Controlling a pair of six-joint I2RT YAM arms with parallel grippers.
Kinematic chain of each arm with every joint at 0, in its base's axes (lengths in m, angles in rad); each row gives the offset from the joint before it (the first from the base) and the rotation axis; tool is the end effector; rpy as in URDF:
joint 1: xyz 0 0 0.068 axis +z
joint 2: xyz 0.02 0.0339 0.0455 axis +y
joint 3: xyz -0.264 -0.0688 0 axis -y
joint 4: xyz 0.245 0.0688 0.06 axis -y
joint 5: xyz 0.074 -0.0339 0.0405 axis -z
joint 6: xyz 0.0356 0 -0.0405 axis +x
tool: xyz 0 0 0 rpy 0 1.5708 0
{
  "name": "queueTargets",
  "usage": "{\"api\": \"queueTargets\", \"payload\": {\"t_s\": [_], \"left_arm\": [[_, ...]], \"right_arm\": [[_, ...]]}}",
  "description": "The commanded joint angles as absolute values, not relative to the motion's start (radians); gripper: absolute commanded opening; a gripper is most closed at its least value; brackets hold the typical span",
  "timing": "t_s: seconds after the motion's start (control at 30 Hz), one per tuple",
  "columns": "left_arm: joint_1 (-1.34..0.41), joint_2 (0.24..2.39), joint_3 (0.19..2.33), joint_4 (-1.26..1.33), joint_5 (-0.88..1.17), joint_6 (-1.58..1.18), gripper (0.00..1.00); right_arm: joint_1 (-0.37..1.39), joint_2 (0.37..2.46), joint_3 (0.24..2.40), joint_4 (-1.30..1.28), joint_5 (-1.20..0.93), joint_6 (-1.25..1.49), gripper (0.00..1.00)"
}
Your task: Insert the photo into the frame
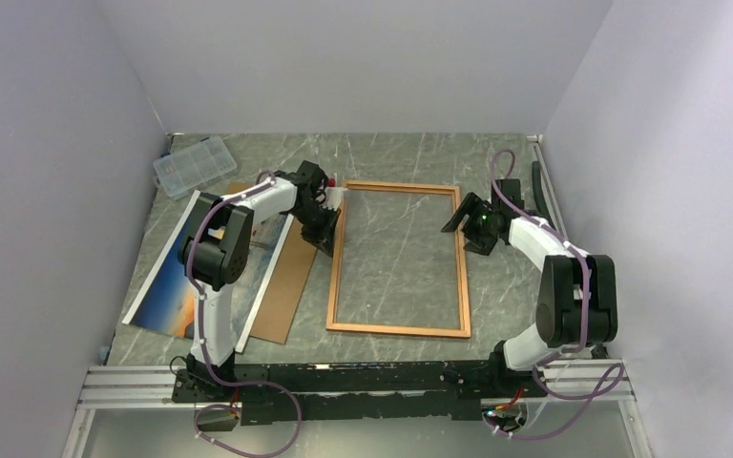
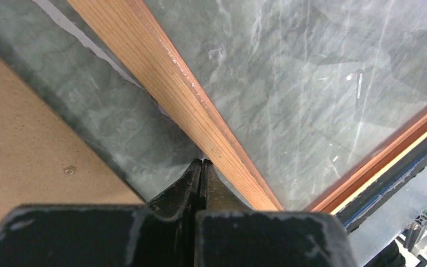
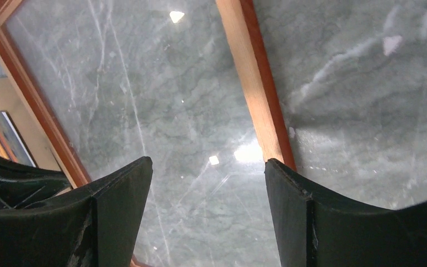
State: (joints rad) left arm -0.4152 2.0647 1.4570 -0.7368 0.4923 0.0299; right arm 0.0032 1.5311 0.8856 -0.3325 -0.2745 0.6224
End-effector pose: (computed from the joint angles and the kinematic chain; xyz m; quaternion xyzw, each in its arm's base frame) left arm 0.3631 -0.1784 0.1526 0.2395 0.9338 -0.2586 0.0611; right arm 0.3018 0.0106 0.1880 0.2506 0.9145 0.2135 0.2350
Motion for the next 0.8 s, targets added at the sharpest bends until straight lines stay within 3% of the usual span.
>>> {"api": "queueTargets", "payload": {"t_s": [0.0, 0.1, 0.3, 0.33, 0.37, 0.4, 0.57, 0.77], "left_arm": [[-0.374, 2.014, 1.534, -0.79, 0.493, 0.047, 0.03], [-0.306, 1.934, 1.571, -0.887, 0.498, 0.082, 0.1], [-0.073, 1.753, 1.623, -1.123, 0.456, 0.226, 0.5], [-0.027, 1.724, 1.614, -1.142, 0.434, 0.259, 0.57], [0.023, 1.698, 1.605, -1.16, 0.41, 0.29, 0.83], [0.077, 1.675, 1.591, -1.172, 0.391, 0.32, 0.92], [0.363, 1.636, 1.506, -1.171, 0.287, 0.465, 0.93], [0.622, 1.666, 1.419, -1.052, 0.182, 0.566, 0.87]], "right_arm": [[0.02, 1.407, 0.92, -0.368, -0.152, 0.656, 0.79], [0.125, 1.34, 0.95, -0.395, -0.075, 0.692, 0.8], [0.509, 1.387, 1.06, -0.353, -0.002, 0.824, 0.8], [0.572, 1.422, 1.092, -0.339, 0.009, 0.839, 0.8], [0.653, 1.461, 1.13, -0.333, 0.021, 0.848, 0.8], [0.701, 1.509, 1.173, -0.329, 0.018, 0.854, 0.8], [0.906, 1.755, 1.411, -0.357, -0.025, 0.849, 0.8], [1.013, 1.944, 1.546, -0.356, -0.132, 0.823, 0.8]]}}
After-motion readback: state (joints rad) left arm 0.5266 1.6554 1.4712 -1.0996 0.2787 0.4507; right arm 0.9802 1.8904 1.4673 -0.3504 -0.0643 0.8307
